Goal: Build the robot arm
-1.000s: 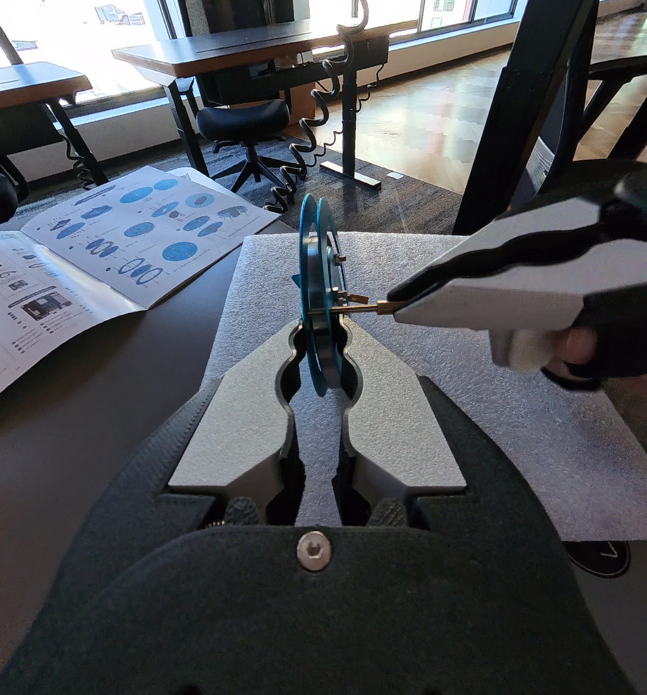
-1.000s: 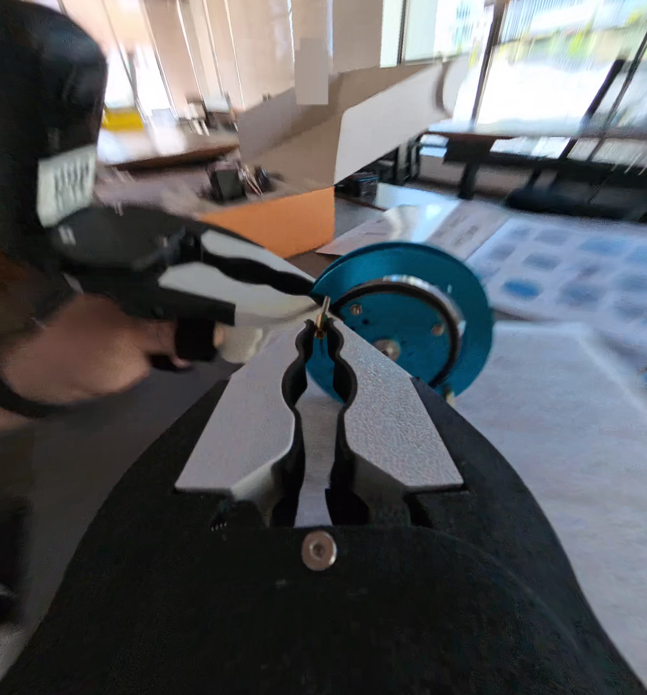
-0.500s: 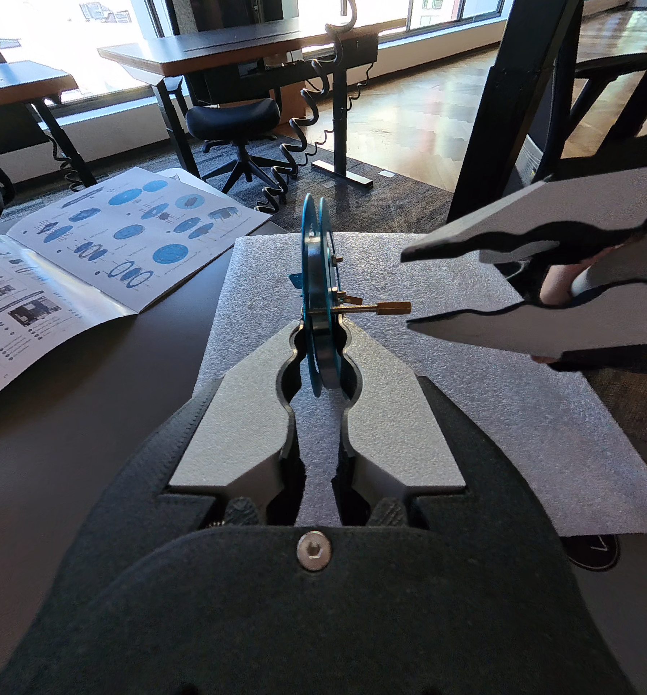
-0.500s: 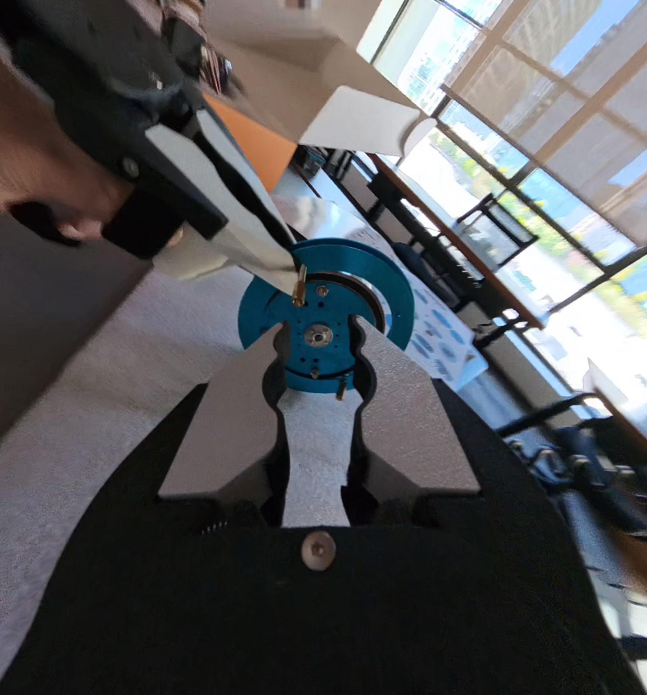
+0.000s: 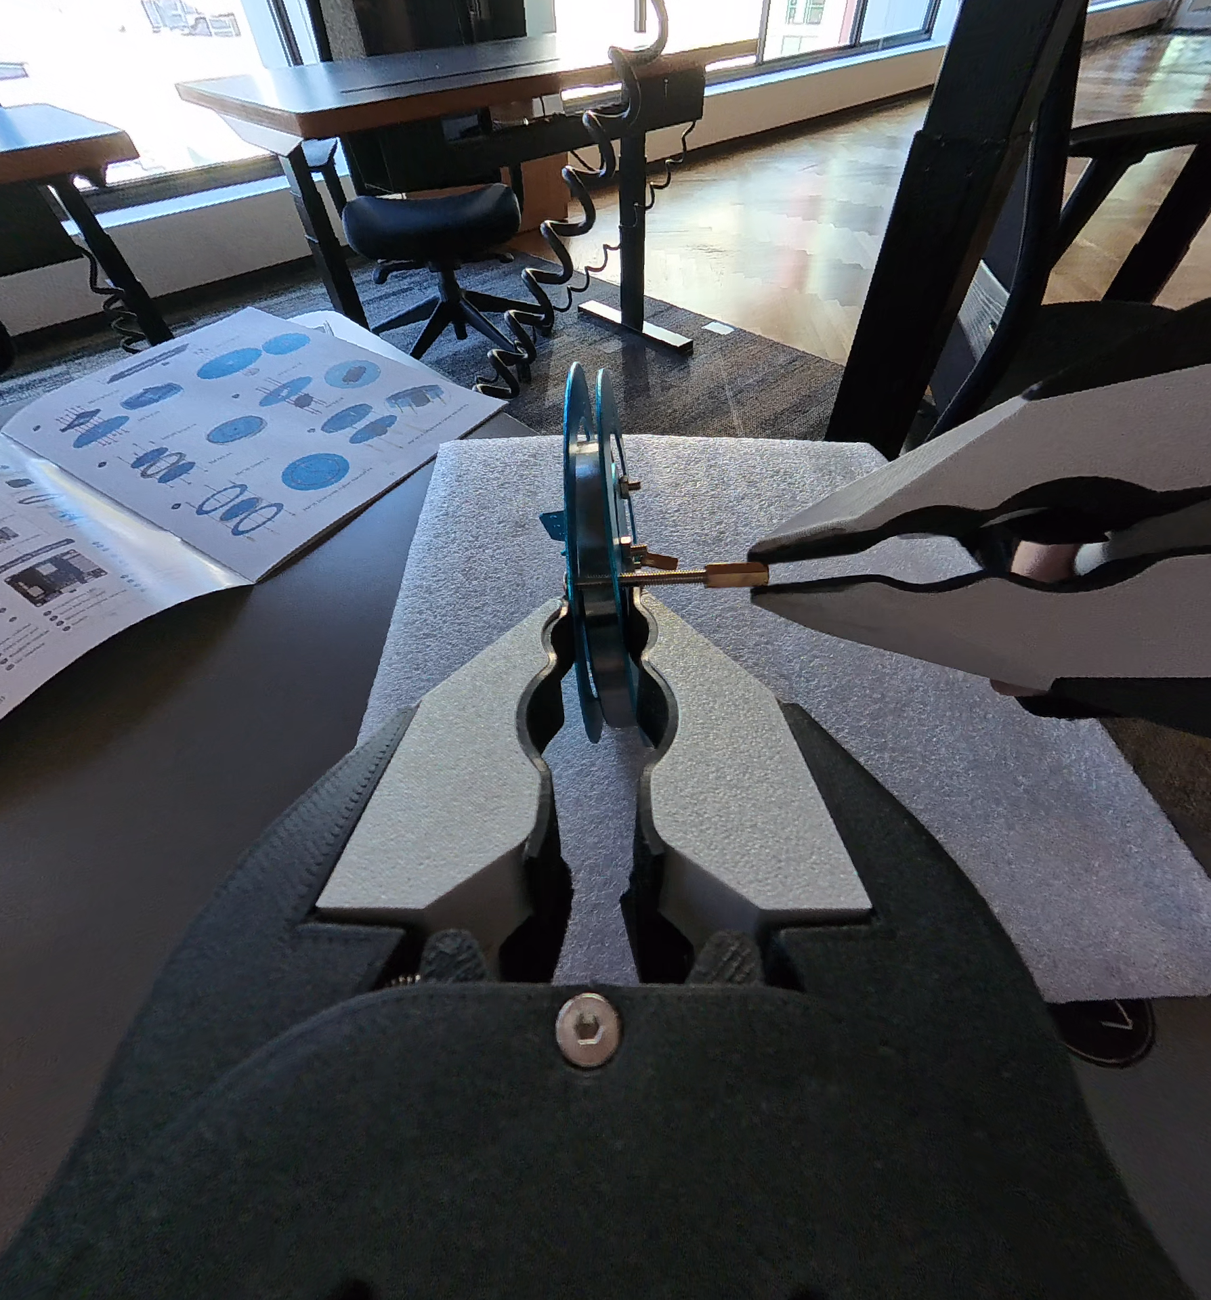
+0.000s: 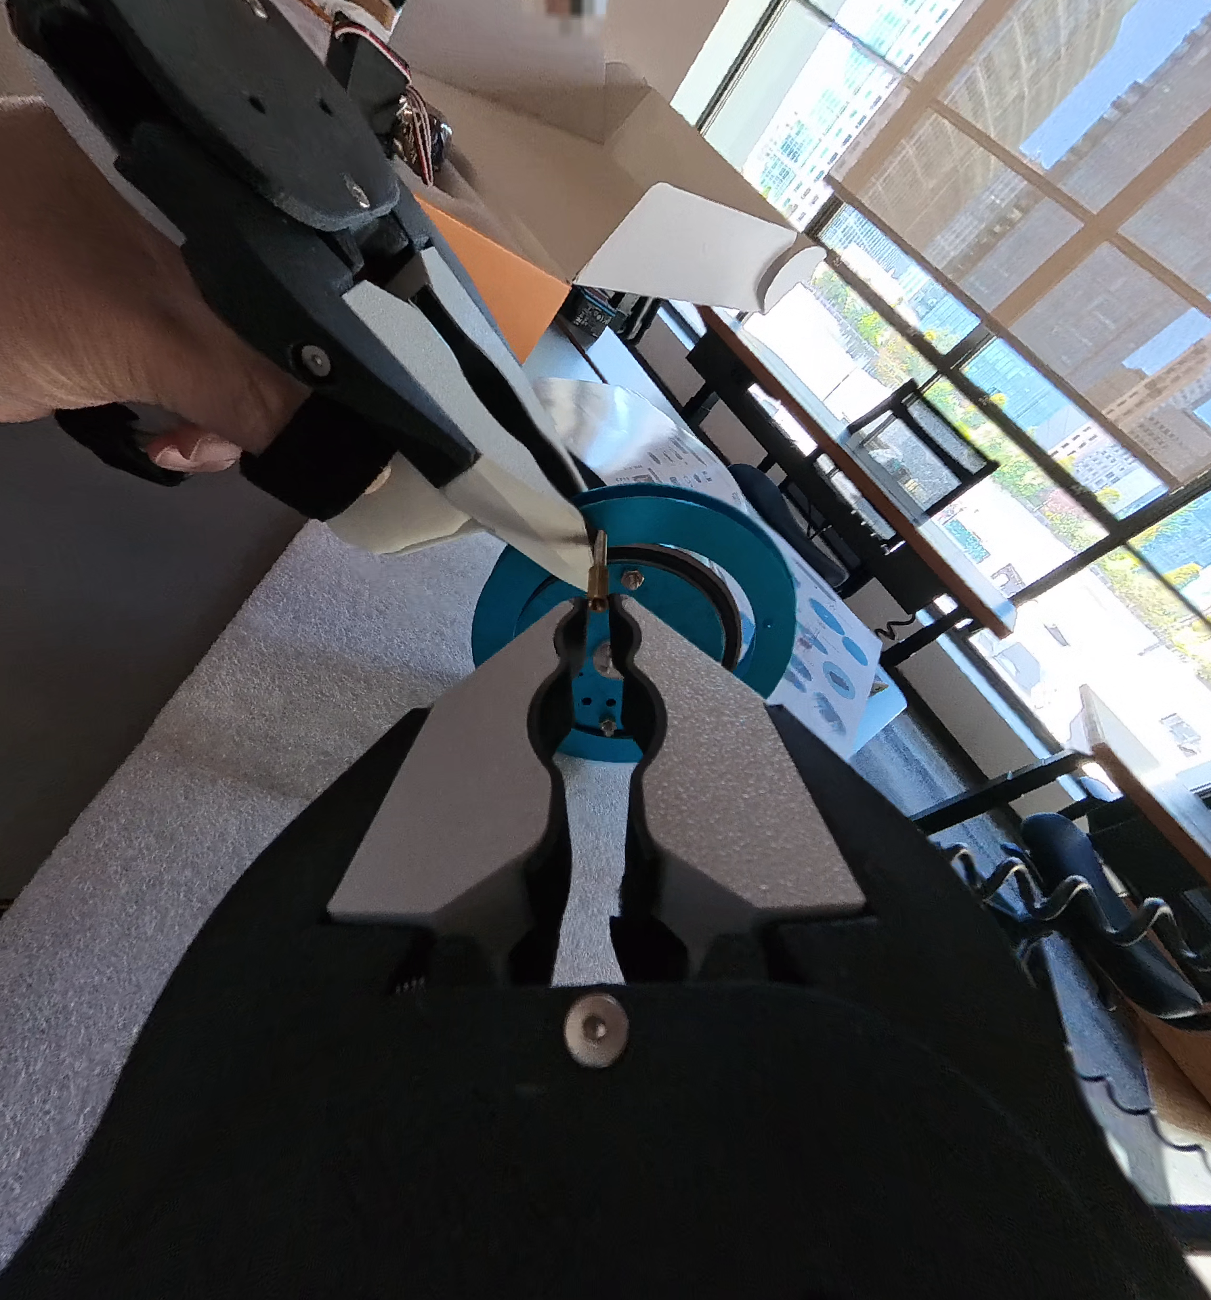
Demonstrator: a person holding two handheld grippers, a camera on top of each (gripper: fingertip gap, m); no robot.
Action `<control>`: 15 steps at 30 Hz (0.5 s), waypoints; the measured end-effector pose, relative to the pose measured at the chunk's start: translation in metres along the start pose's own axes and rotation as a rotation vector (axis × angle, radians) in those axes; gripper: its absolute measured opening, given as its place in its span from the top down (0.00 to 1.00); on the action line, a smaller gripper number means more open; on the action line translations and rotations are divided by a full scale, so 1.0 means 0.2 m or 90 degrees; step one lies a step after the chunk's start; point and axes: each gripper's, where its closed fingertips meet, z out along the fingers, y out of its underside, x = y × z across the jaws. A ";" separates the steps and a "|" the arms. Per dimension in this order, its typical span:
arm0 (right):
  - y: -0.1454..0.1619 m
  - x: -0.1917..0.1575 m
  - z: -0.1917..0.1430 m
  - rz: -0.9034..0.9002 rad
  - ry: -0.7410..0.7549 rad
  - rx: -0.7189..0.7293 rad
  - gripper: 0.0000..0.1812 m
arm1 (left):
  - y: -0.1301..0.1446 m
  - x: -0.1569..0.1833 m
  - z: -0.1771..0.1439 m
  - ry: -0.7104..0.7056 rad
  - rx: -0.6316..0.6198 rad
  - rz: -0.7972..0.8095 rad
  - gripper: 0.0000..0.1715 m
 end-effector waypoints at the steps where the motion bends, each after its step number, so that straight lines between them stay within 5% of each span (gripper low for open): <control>1: 0.00 -0.01 0.00 0.019 -0.011 -0.005 0.98 | 0.00 0.00 0.00 0.000 0.000 -0.002 0.92; 9: -0.03 -0.02 -0.02 0.585 -0.176 0.021 0.93 | 0.00 0.00 0.00 0.005 0.000 -0.010 0.93; 11: -0.02 0.02 -0.05 0.544 -0.157 0.055 0.89 | 0.00 0.00 0.00 0.006 0.000 -0.011 0.93; 15: -0.01 0.04 -0.07 0.179 -0.050 0.067 0.90 | 0.00 0.00 0.00 0.009 0.001 -0.017 0.93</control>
